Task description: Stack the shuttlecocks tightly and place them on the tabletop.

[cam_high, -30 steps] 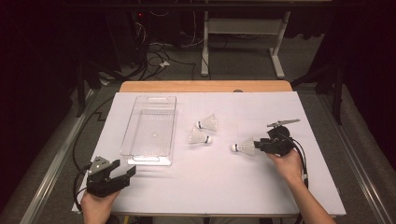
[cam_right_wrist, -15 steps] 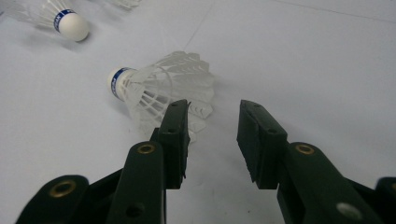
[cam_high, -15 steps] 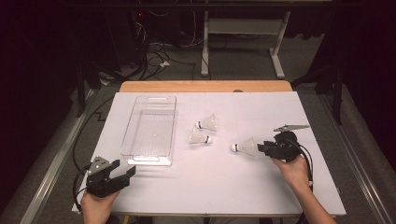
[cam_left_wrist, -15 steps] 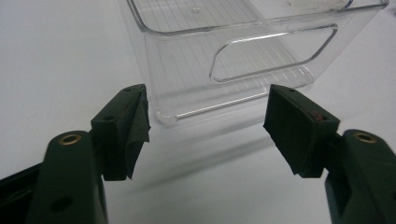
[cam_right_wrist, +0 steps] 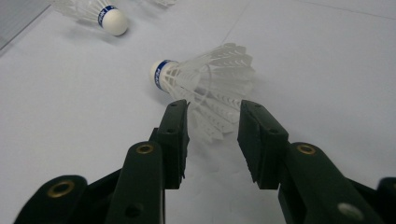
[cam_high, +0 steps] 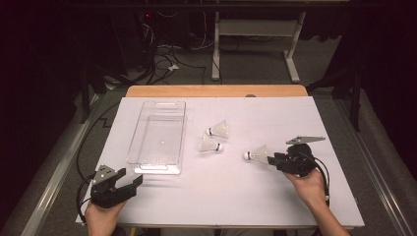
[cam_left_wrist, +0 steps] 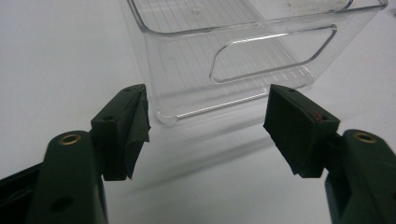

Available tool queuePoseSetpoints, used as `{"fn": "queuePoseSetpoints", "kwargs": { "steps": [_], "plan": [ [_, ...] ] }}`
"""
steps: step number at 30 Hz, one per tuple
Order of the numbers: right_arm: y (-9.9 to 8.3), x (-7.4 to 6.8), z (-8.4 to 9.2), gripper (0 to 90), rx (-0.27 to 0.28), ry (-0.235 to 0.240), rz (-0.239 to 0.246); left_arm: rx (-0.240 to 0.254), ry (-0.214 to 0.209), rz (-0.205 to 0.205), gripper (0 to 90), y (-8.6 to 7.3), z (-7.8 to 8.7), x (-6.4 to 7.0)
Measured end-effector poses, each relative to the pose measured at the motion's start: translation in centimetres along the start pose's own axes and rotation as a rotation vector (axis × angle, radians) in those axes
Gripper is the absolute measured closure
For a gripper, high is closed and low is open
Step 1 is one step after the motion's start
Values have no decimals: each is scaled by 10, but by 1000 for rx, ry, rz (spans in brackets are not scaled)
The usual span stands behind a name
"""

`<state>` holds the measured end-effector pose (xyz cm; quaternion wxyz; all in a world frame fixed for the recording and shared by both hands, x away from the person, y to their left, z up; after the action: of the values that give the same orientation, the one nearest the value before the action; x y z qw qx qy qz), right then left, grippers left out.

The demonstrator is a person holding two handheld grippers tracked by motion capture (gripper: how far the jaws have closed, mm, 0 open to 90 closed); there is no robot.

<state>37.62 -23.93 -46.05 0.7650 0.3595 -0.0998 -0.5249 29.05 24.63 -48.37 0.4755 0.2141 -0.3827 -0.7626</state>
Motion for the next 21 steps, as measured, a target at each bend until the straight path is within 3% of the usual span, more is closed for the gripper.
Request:
{"fn": "queuePoseSetpoints", "kwargs": {
  "steps": [21],
  "plan": [
    [3,-10,-17,689,-20,16,9,4,0,3,319,0,1,-1]
  ]
}}
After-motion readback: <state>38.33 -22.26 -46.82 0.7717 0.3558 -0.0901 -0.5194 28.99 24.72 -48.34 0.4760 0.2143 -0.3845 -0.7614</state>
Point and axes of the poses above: each handheld gripper's, and its own axes: z roughly backward along the jaws, y roughly out of its top, x roughly to its right, the point moved 5 cm from there along -z, roughly forward along the jaws, and after that the axes turned 7 degrees about -z, right-handed, at the moved point
